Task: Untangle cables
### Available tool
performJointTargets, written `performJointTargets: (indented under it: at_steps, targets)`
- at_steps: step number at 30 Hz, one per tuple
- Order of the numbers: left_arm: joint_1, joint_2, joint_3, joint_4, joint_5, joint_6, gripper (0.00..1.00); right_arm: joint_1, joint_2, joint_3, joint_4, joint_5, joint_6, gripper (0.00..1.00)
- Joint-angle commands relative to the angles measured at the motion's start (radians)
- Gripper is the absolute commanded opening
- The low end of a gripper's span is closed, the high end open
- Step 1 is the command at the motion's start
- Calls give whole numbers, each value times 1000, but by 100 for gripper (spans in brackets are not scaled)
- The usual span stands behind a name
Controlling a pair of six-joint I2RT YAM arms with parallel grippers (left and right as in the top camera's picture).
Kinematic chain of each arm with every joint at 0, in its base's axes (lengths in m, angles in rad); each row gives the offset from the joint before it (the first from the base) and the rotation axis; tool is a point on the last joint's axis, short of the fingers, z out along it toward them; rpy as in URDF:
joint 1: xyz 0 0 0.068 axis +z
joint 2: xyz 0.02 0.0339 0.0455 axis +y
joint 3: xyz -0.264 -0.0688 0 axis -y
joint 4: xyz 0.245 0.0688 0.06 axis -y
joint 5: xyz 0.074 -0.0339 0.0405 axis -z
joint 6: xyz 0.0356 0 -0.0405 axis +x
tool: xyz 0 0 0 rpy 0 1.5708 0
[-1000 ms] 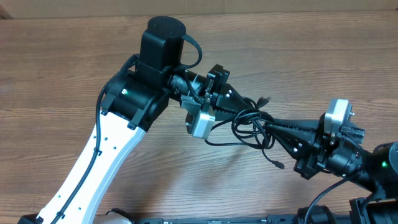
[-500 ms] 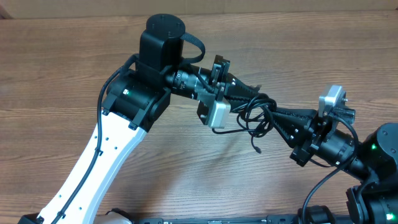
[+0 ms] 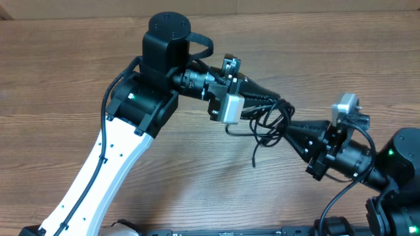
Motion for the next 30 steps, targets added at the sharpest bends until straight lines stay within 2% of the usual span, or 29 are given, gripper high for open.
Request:
performJointTargets:
  at_steps: [1, 4, 9, 13, 14, 15, 16, 18, 19, 22, 30]
  targets:
    - [29, -26, 21, 42, -40, -60, 4, -2, 6, -18, -52, -31, -5, 7]
    - [29, -26, 21, 61, -91, -109, 4, -2, 6, -18, -84, -31, -5, 7]
    - [29, -26, 21, 71, -68, -110, 4, -2, 6, -18, -96, -31, -19, 7]
    - [29, -26, 21, 48, -2, -98, 4, -2, 6, -18, -64, -23, -27, 18]
    - [29, -26, 21, 38, 11, -80, 4, -2, 6, -18, -50, -23, -23, 25]
    - [29, -26, 21, 21, 19, -55, 4, -2, 6, -18, -29, -23, -19, 37]
    - [29, -26, 21, 4, 21, -34, 4, -2, 6, -18, -10, -23, -10, 52]
    - [29, -26, 21, -27, 18, 2, 4, -2, 6, -18, 33, -23, 30, 93]
    - [29, -26, 21, -35, 11, 4, 4, -2, 6, -18, 52, -23, 46, 100]
    - [29, -26, 21, -65, -34, -5, 4, -2, 6, -18, 103, -23, 88, 100]
    - [27, -26, 21, -104, -310, -234, 4, -2, 6, -18, 91, -21, 85, 100]
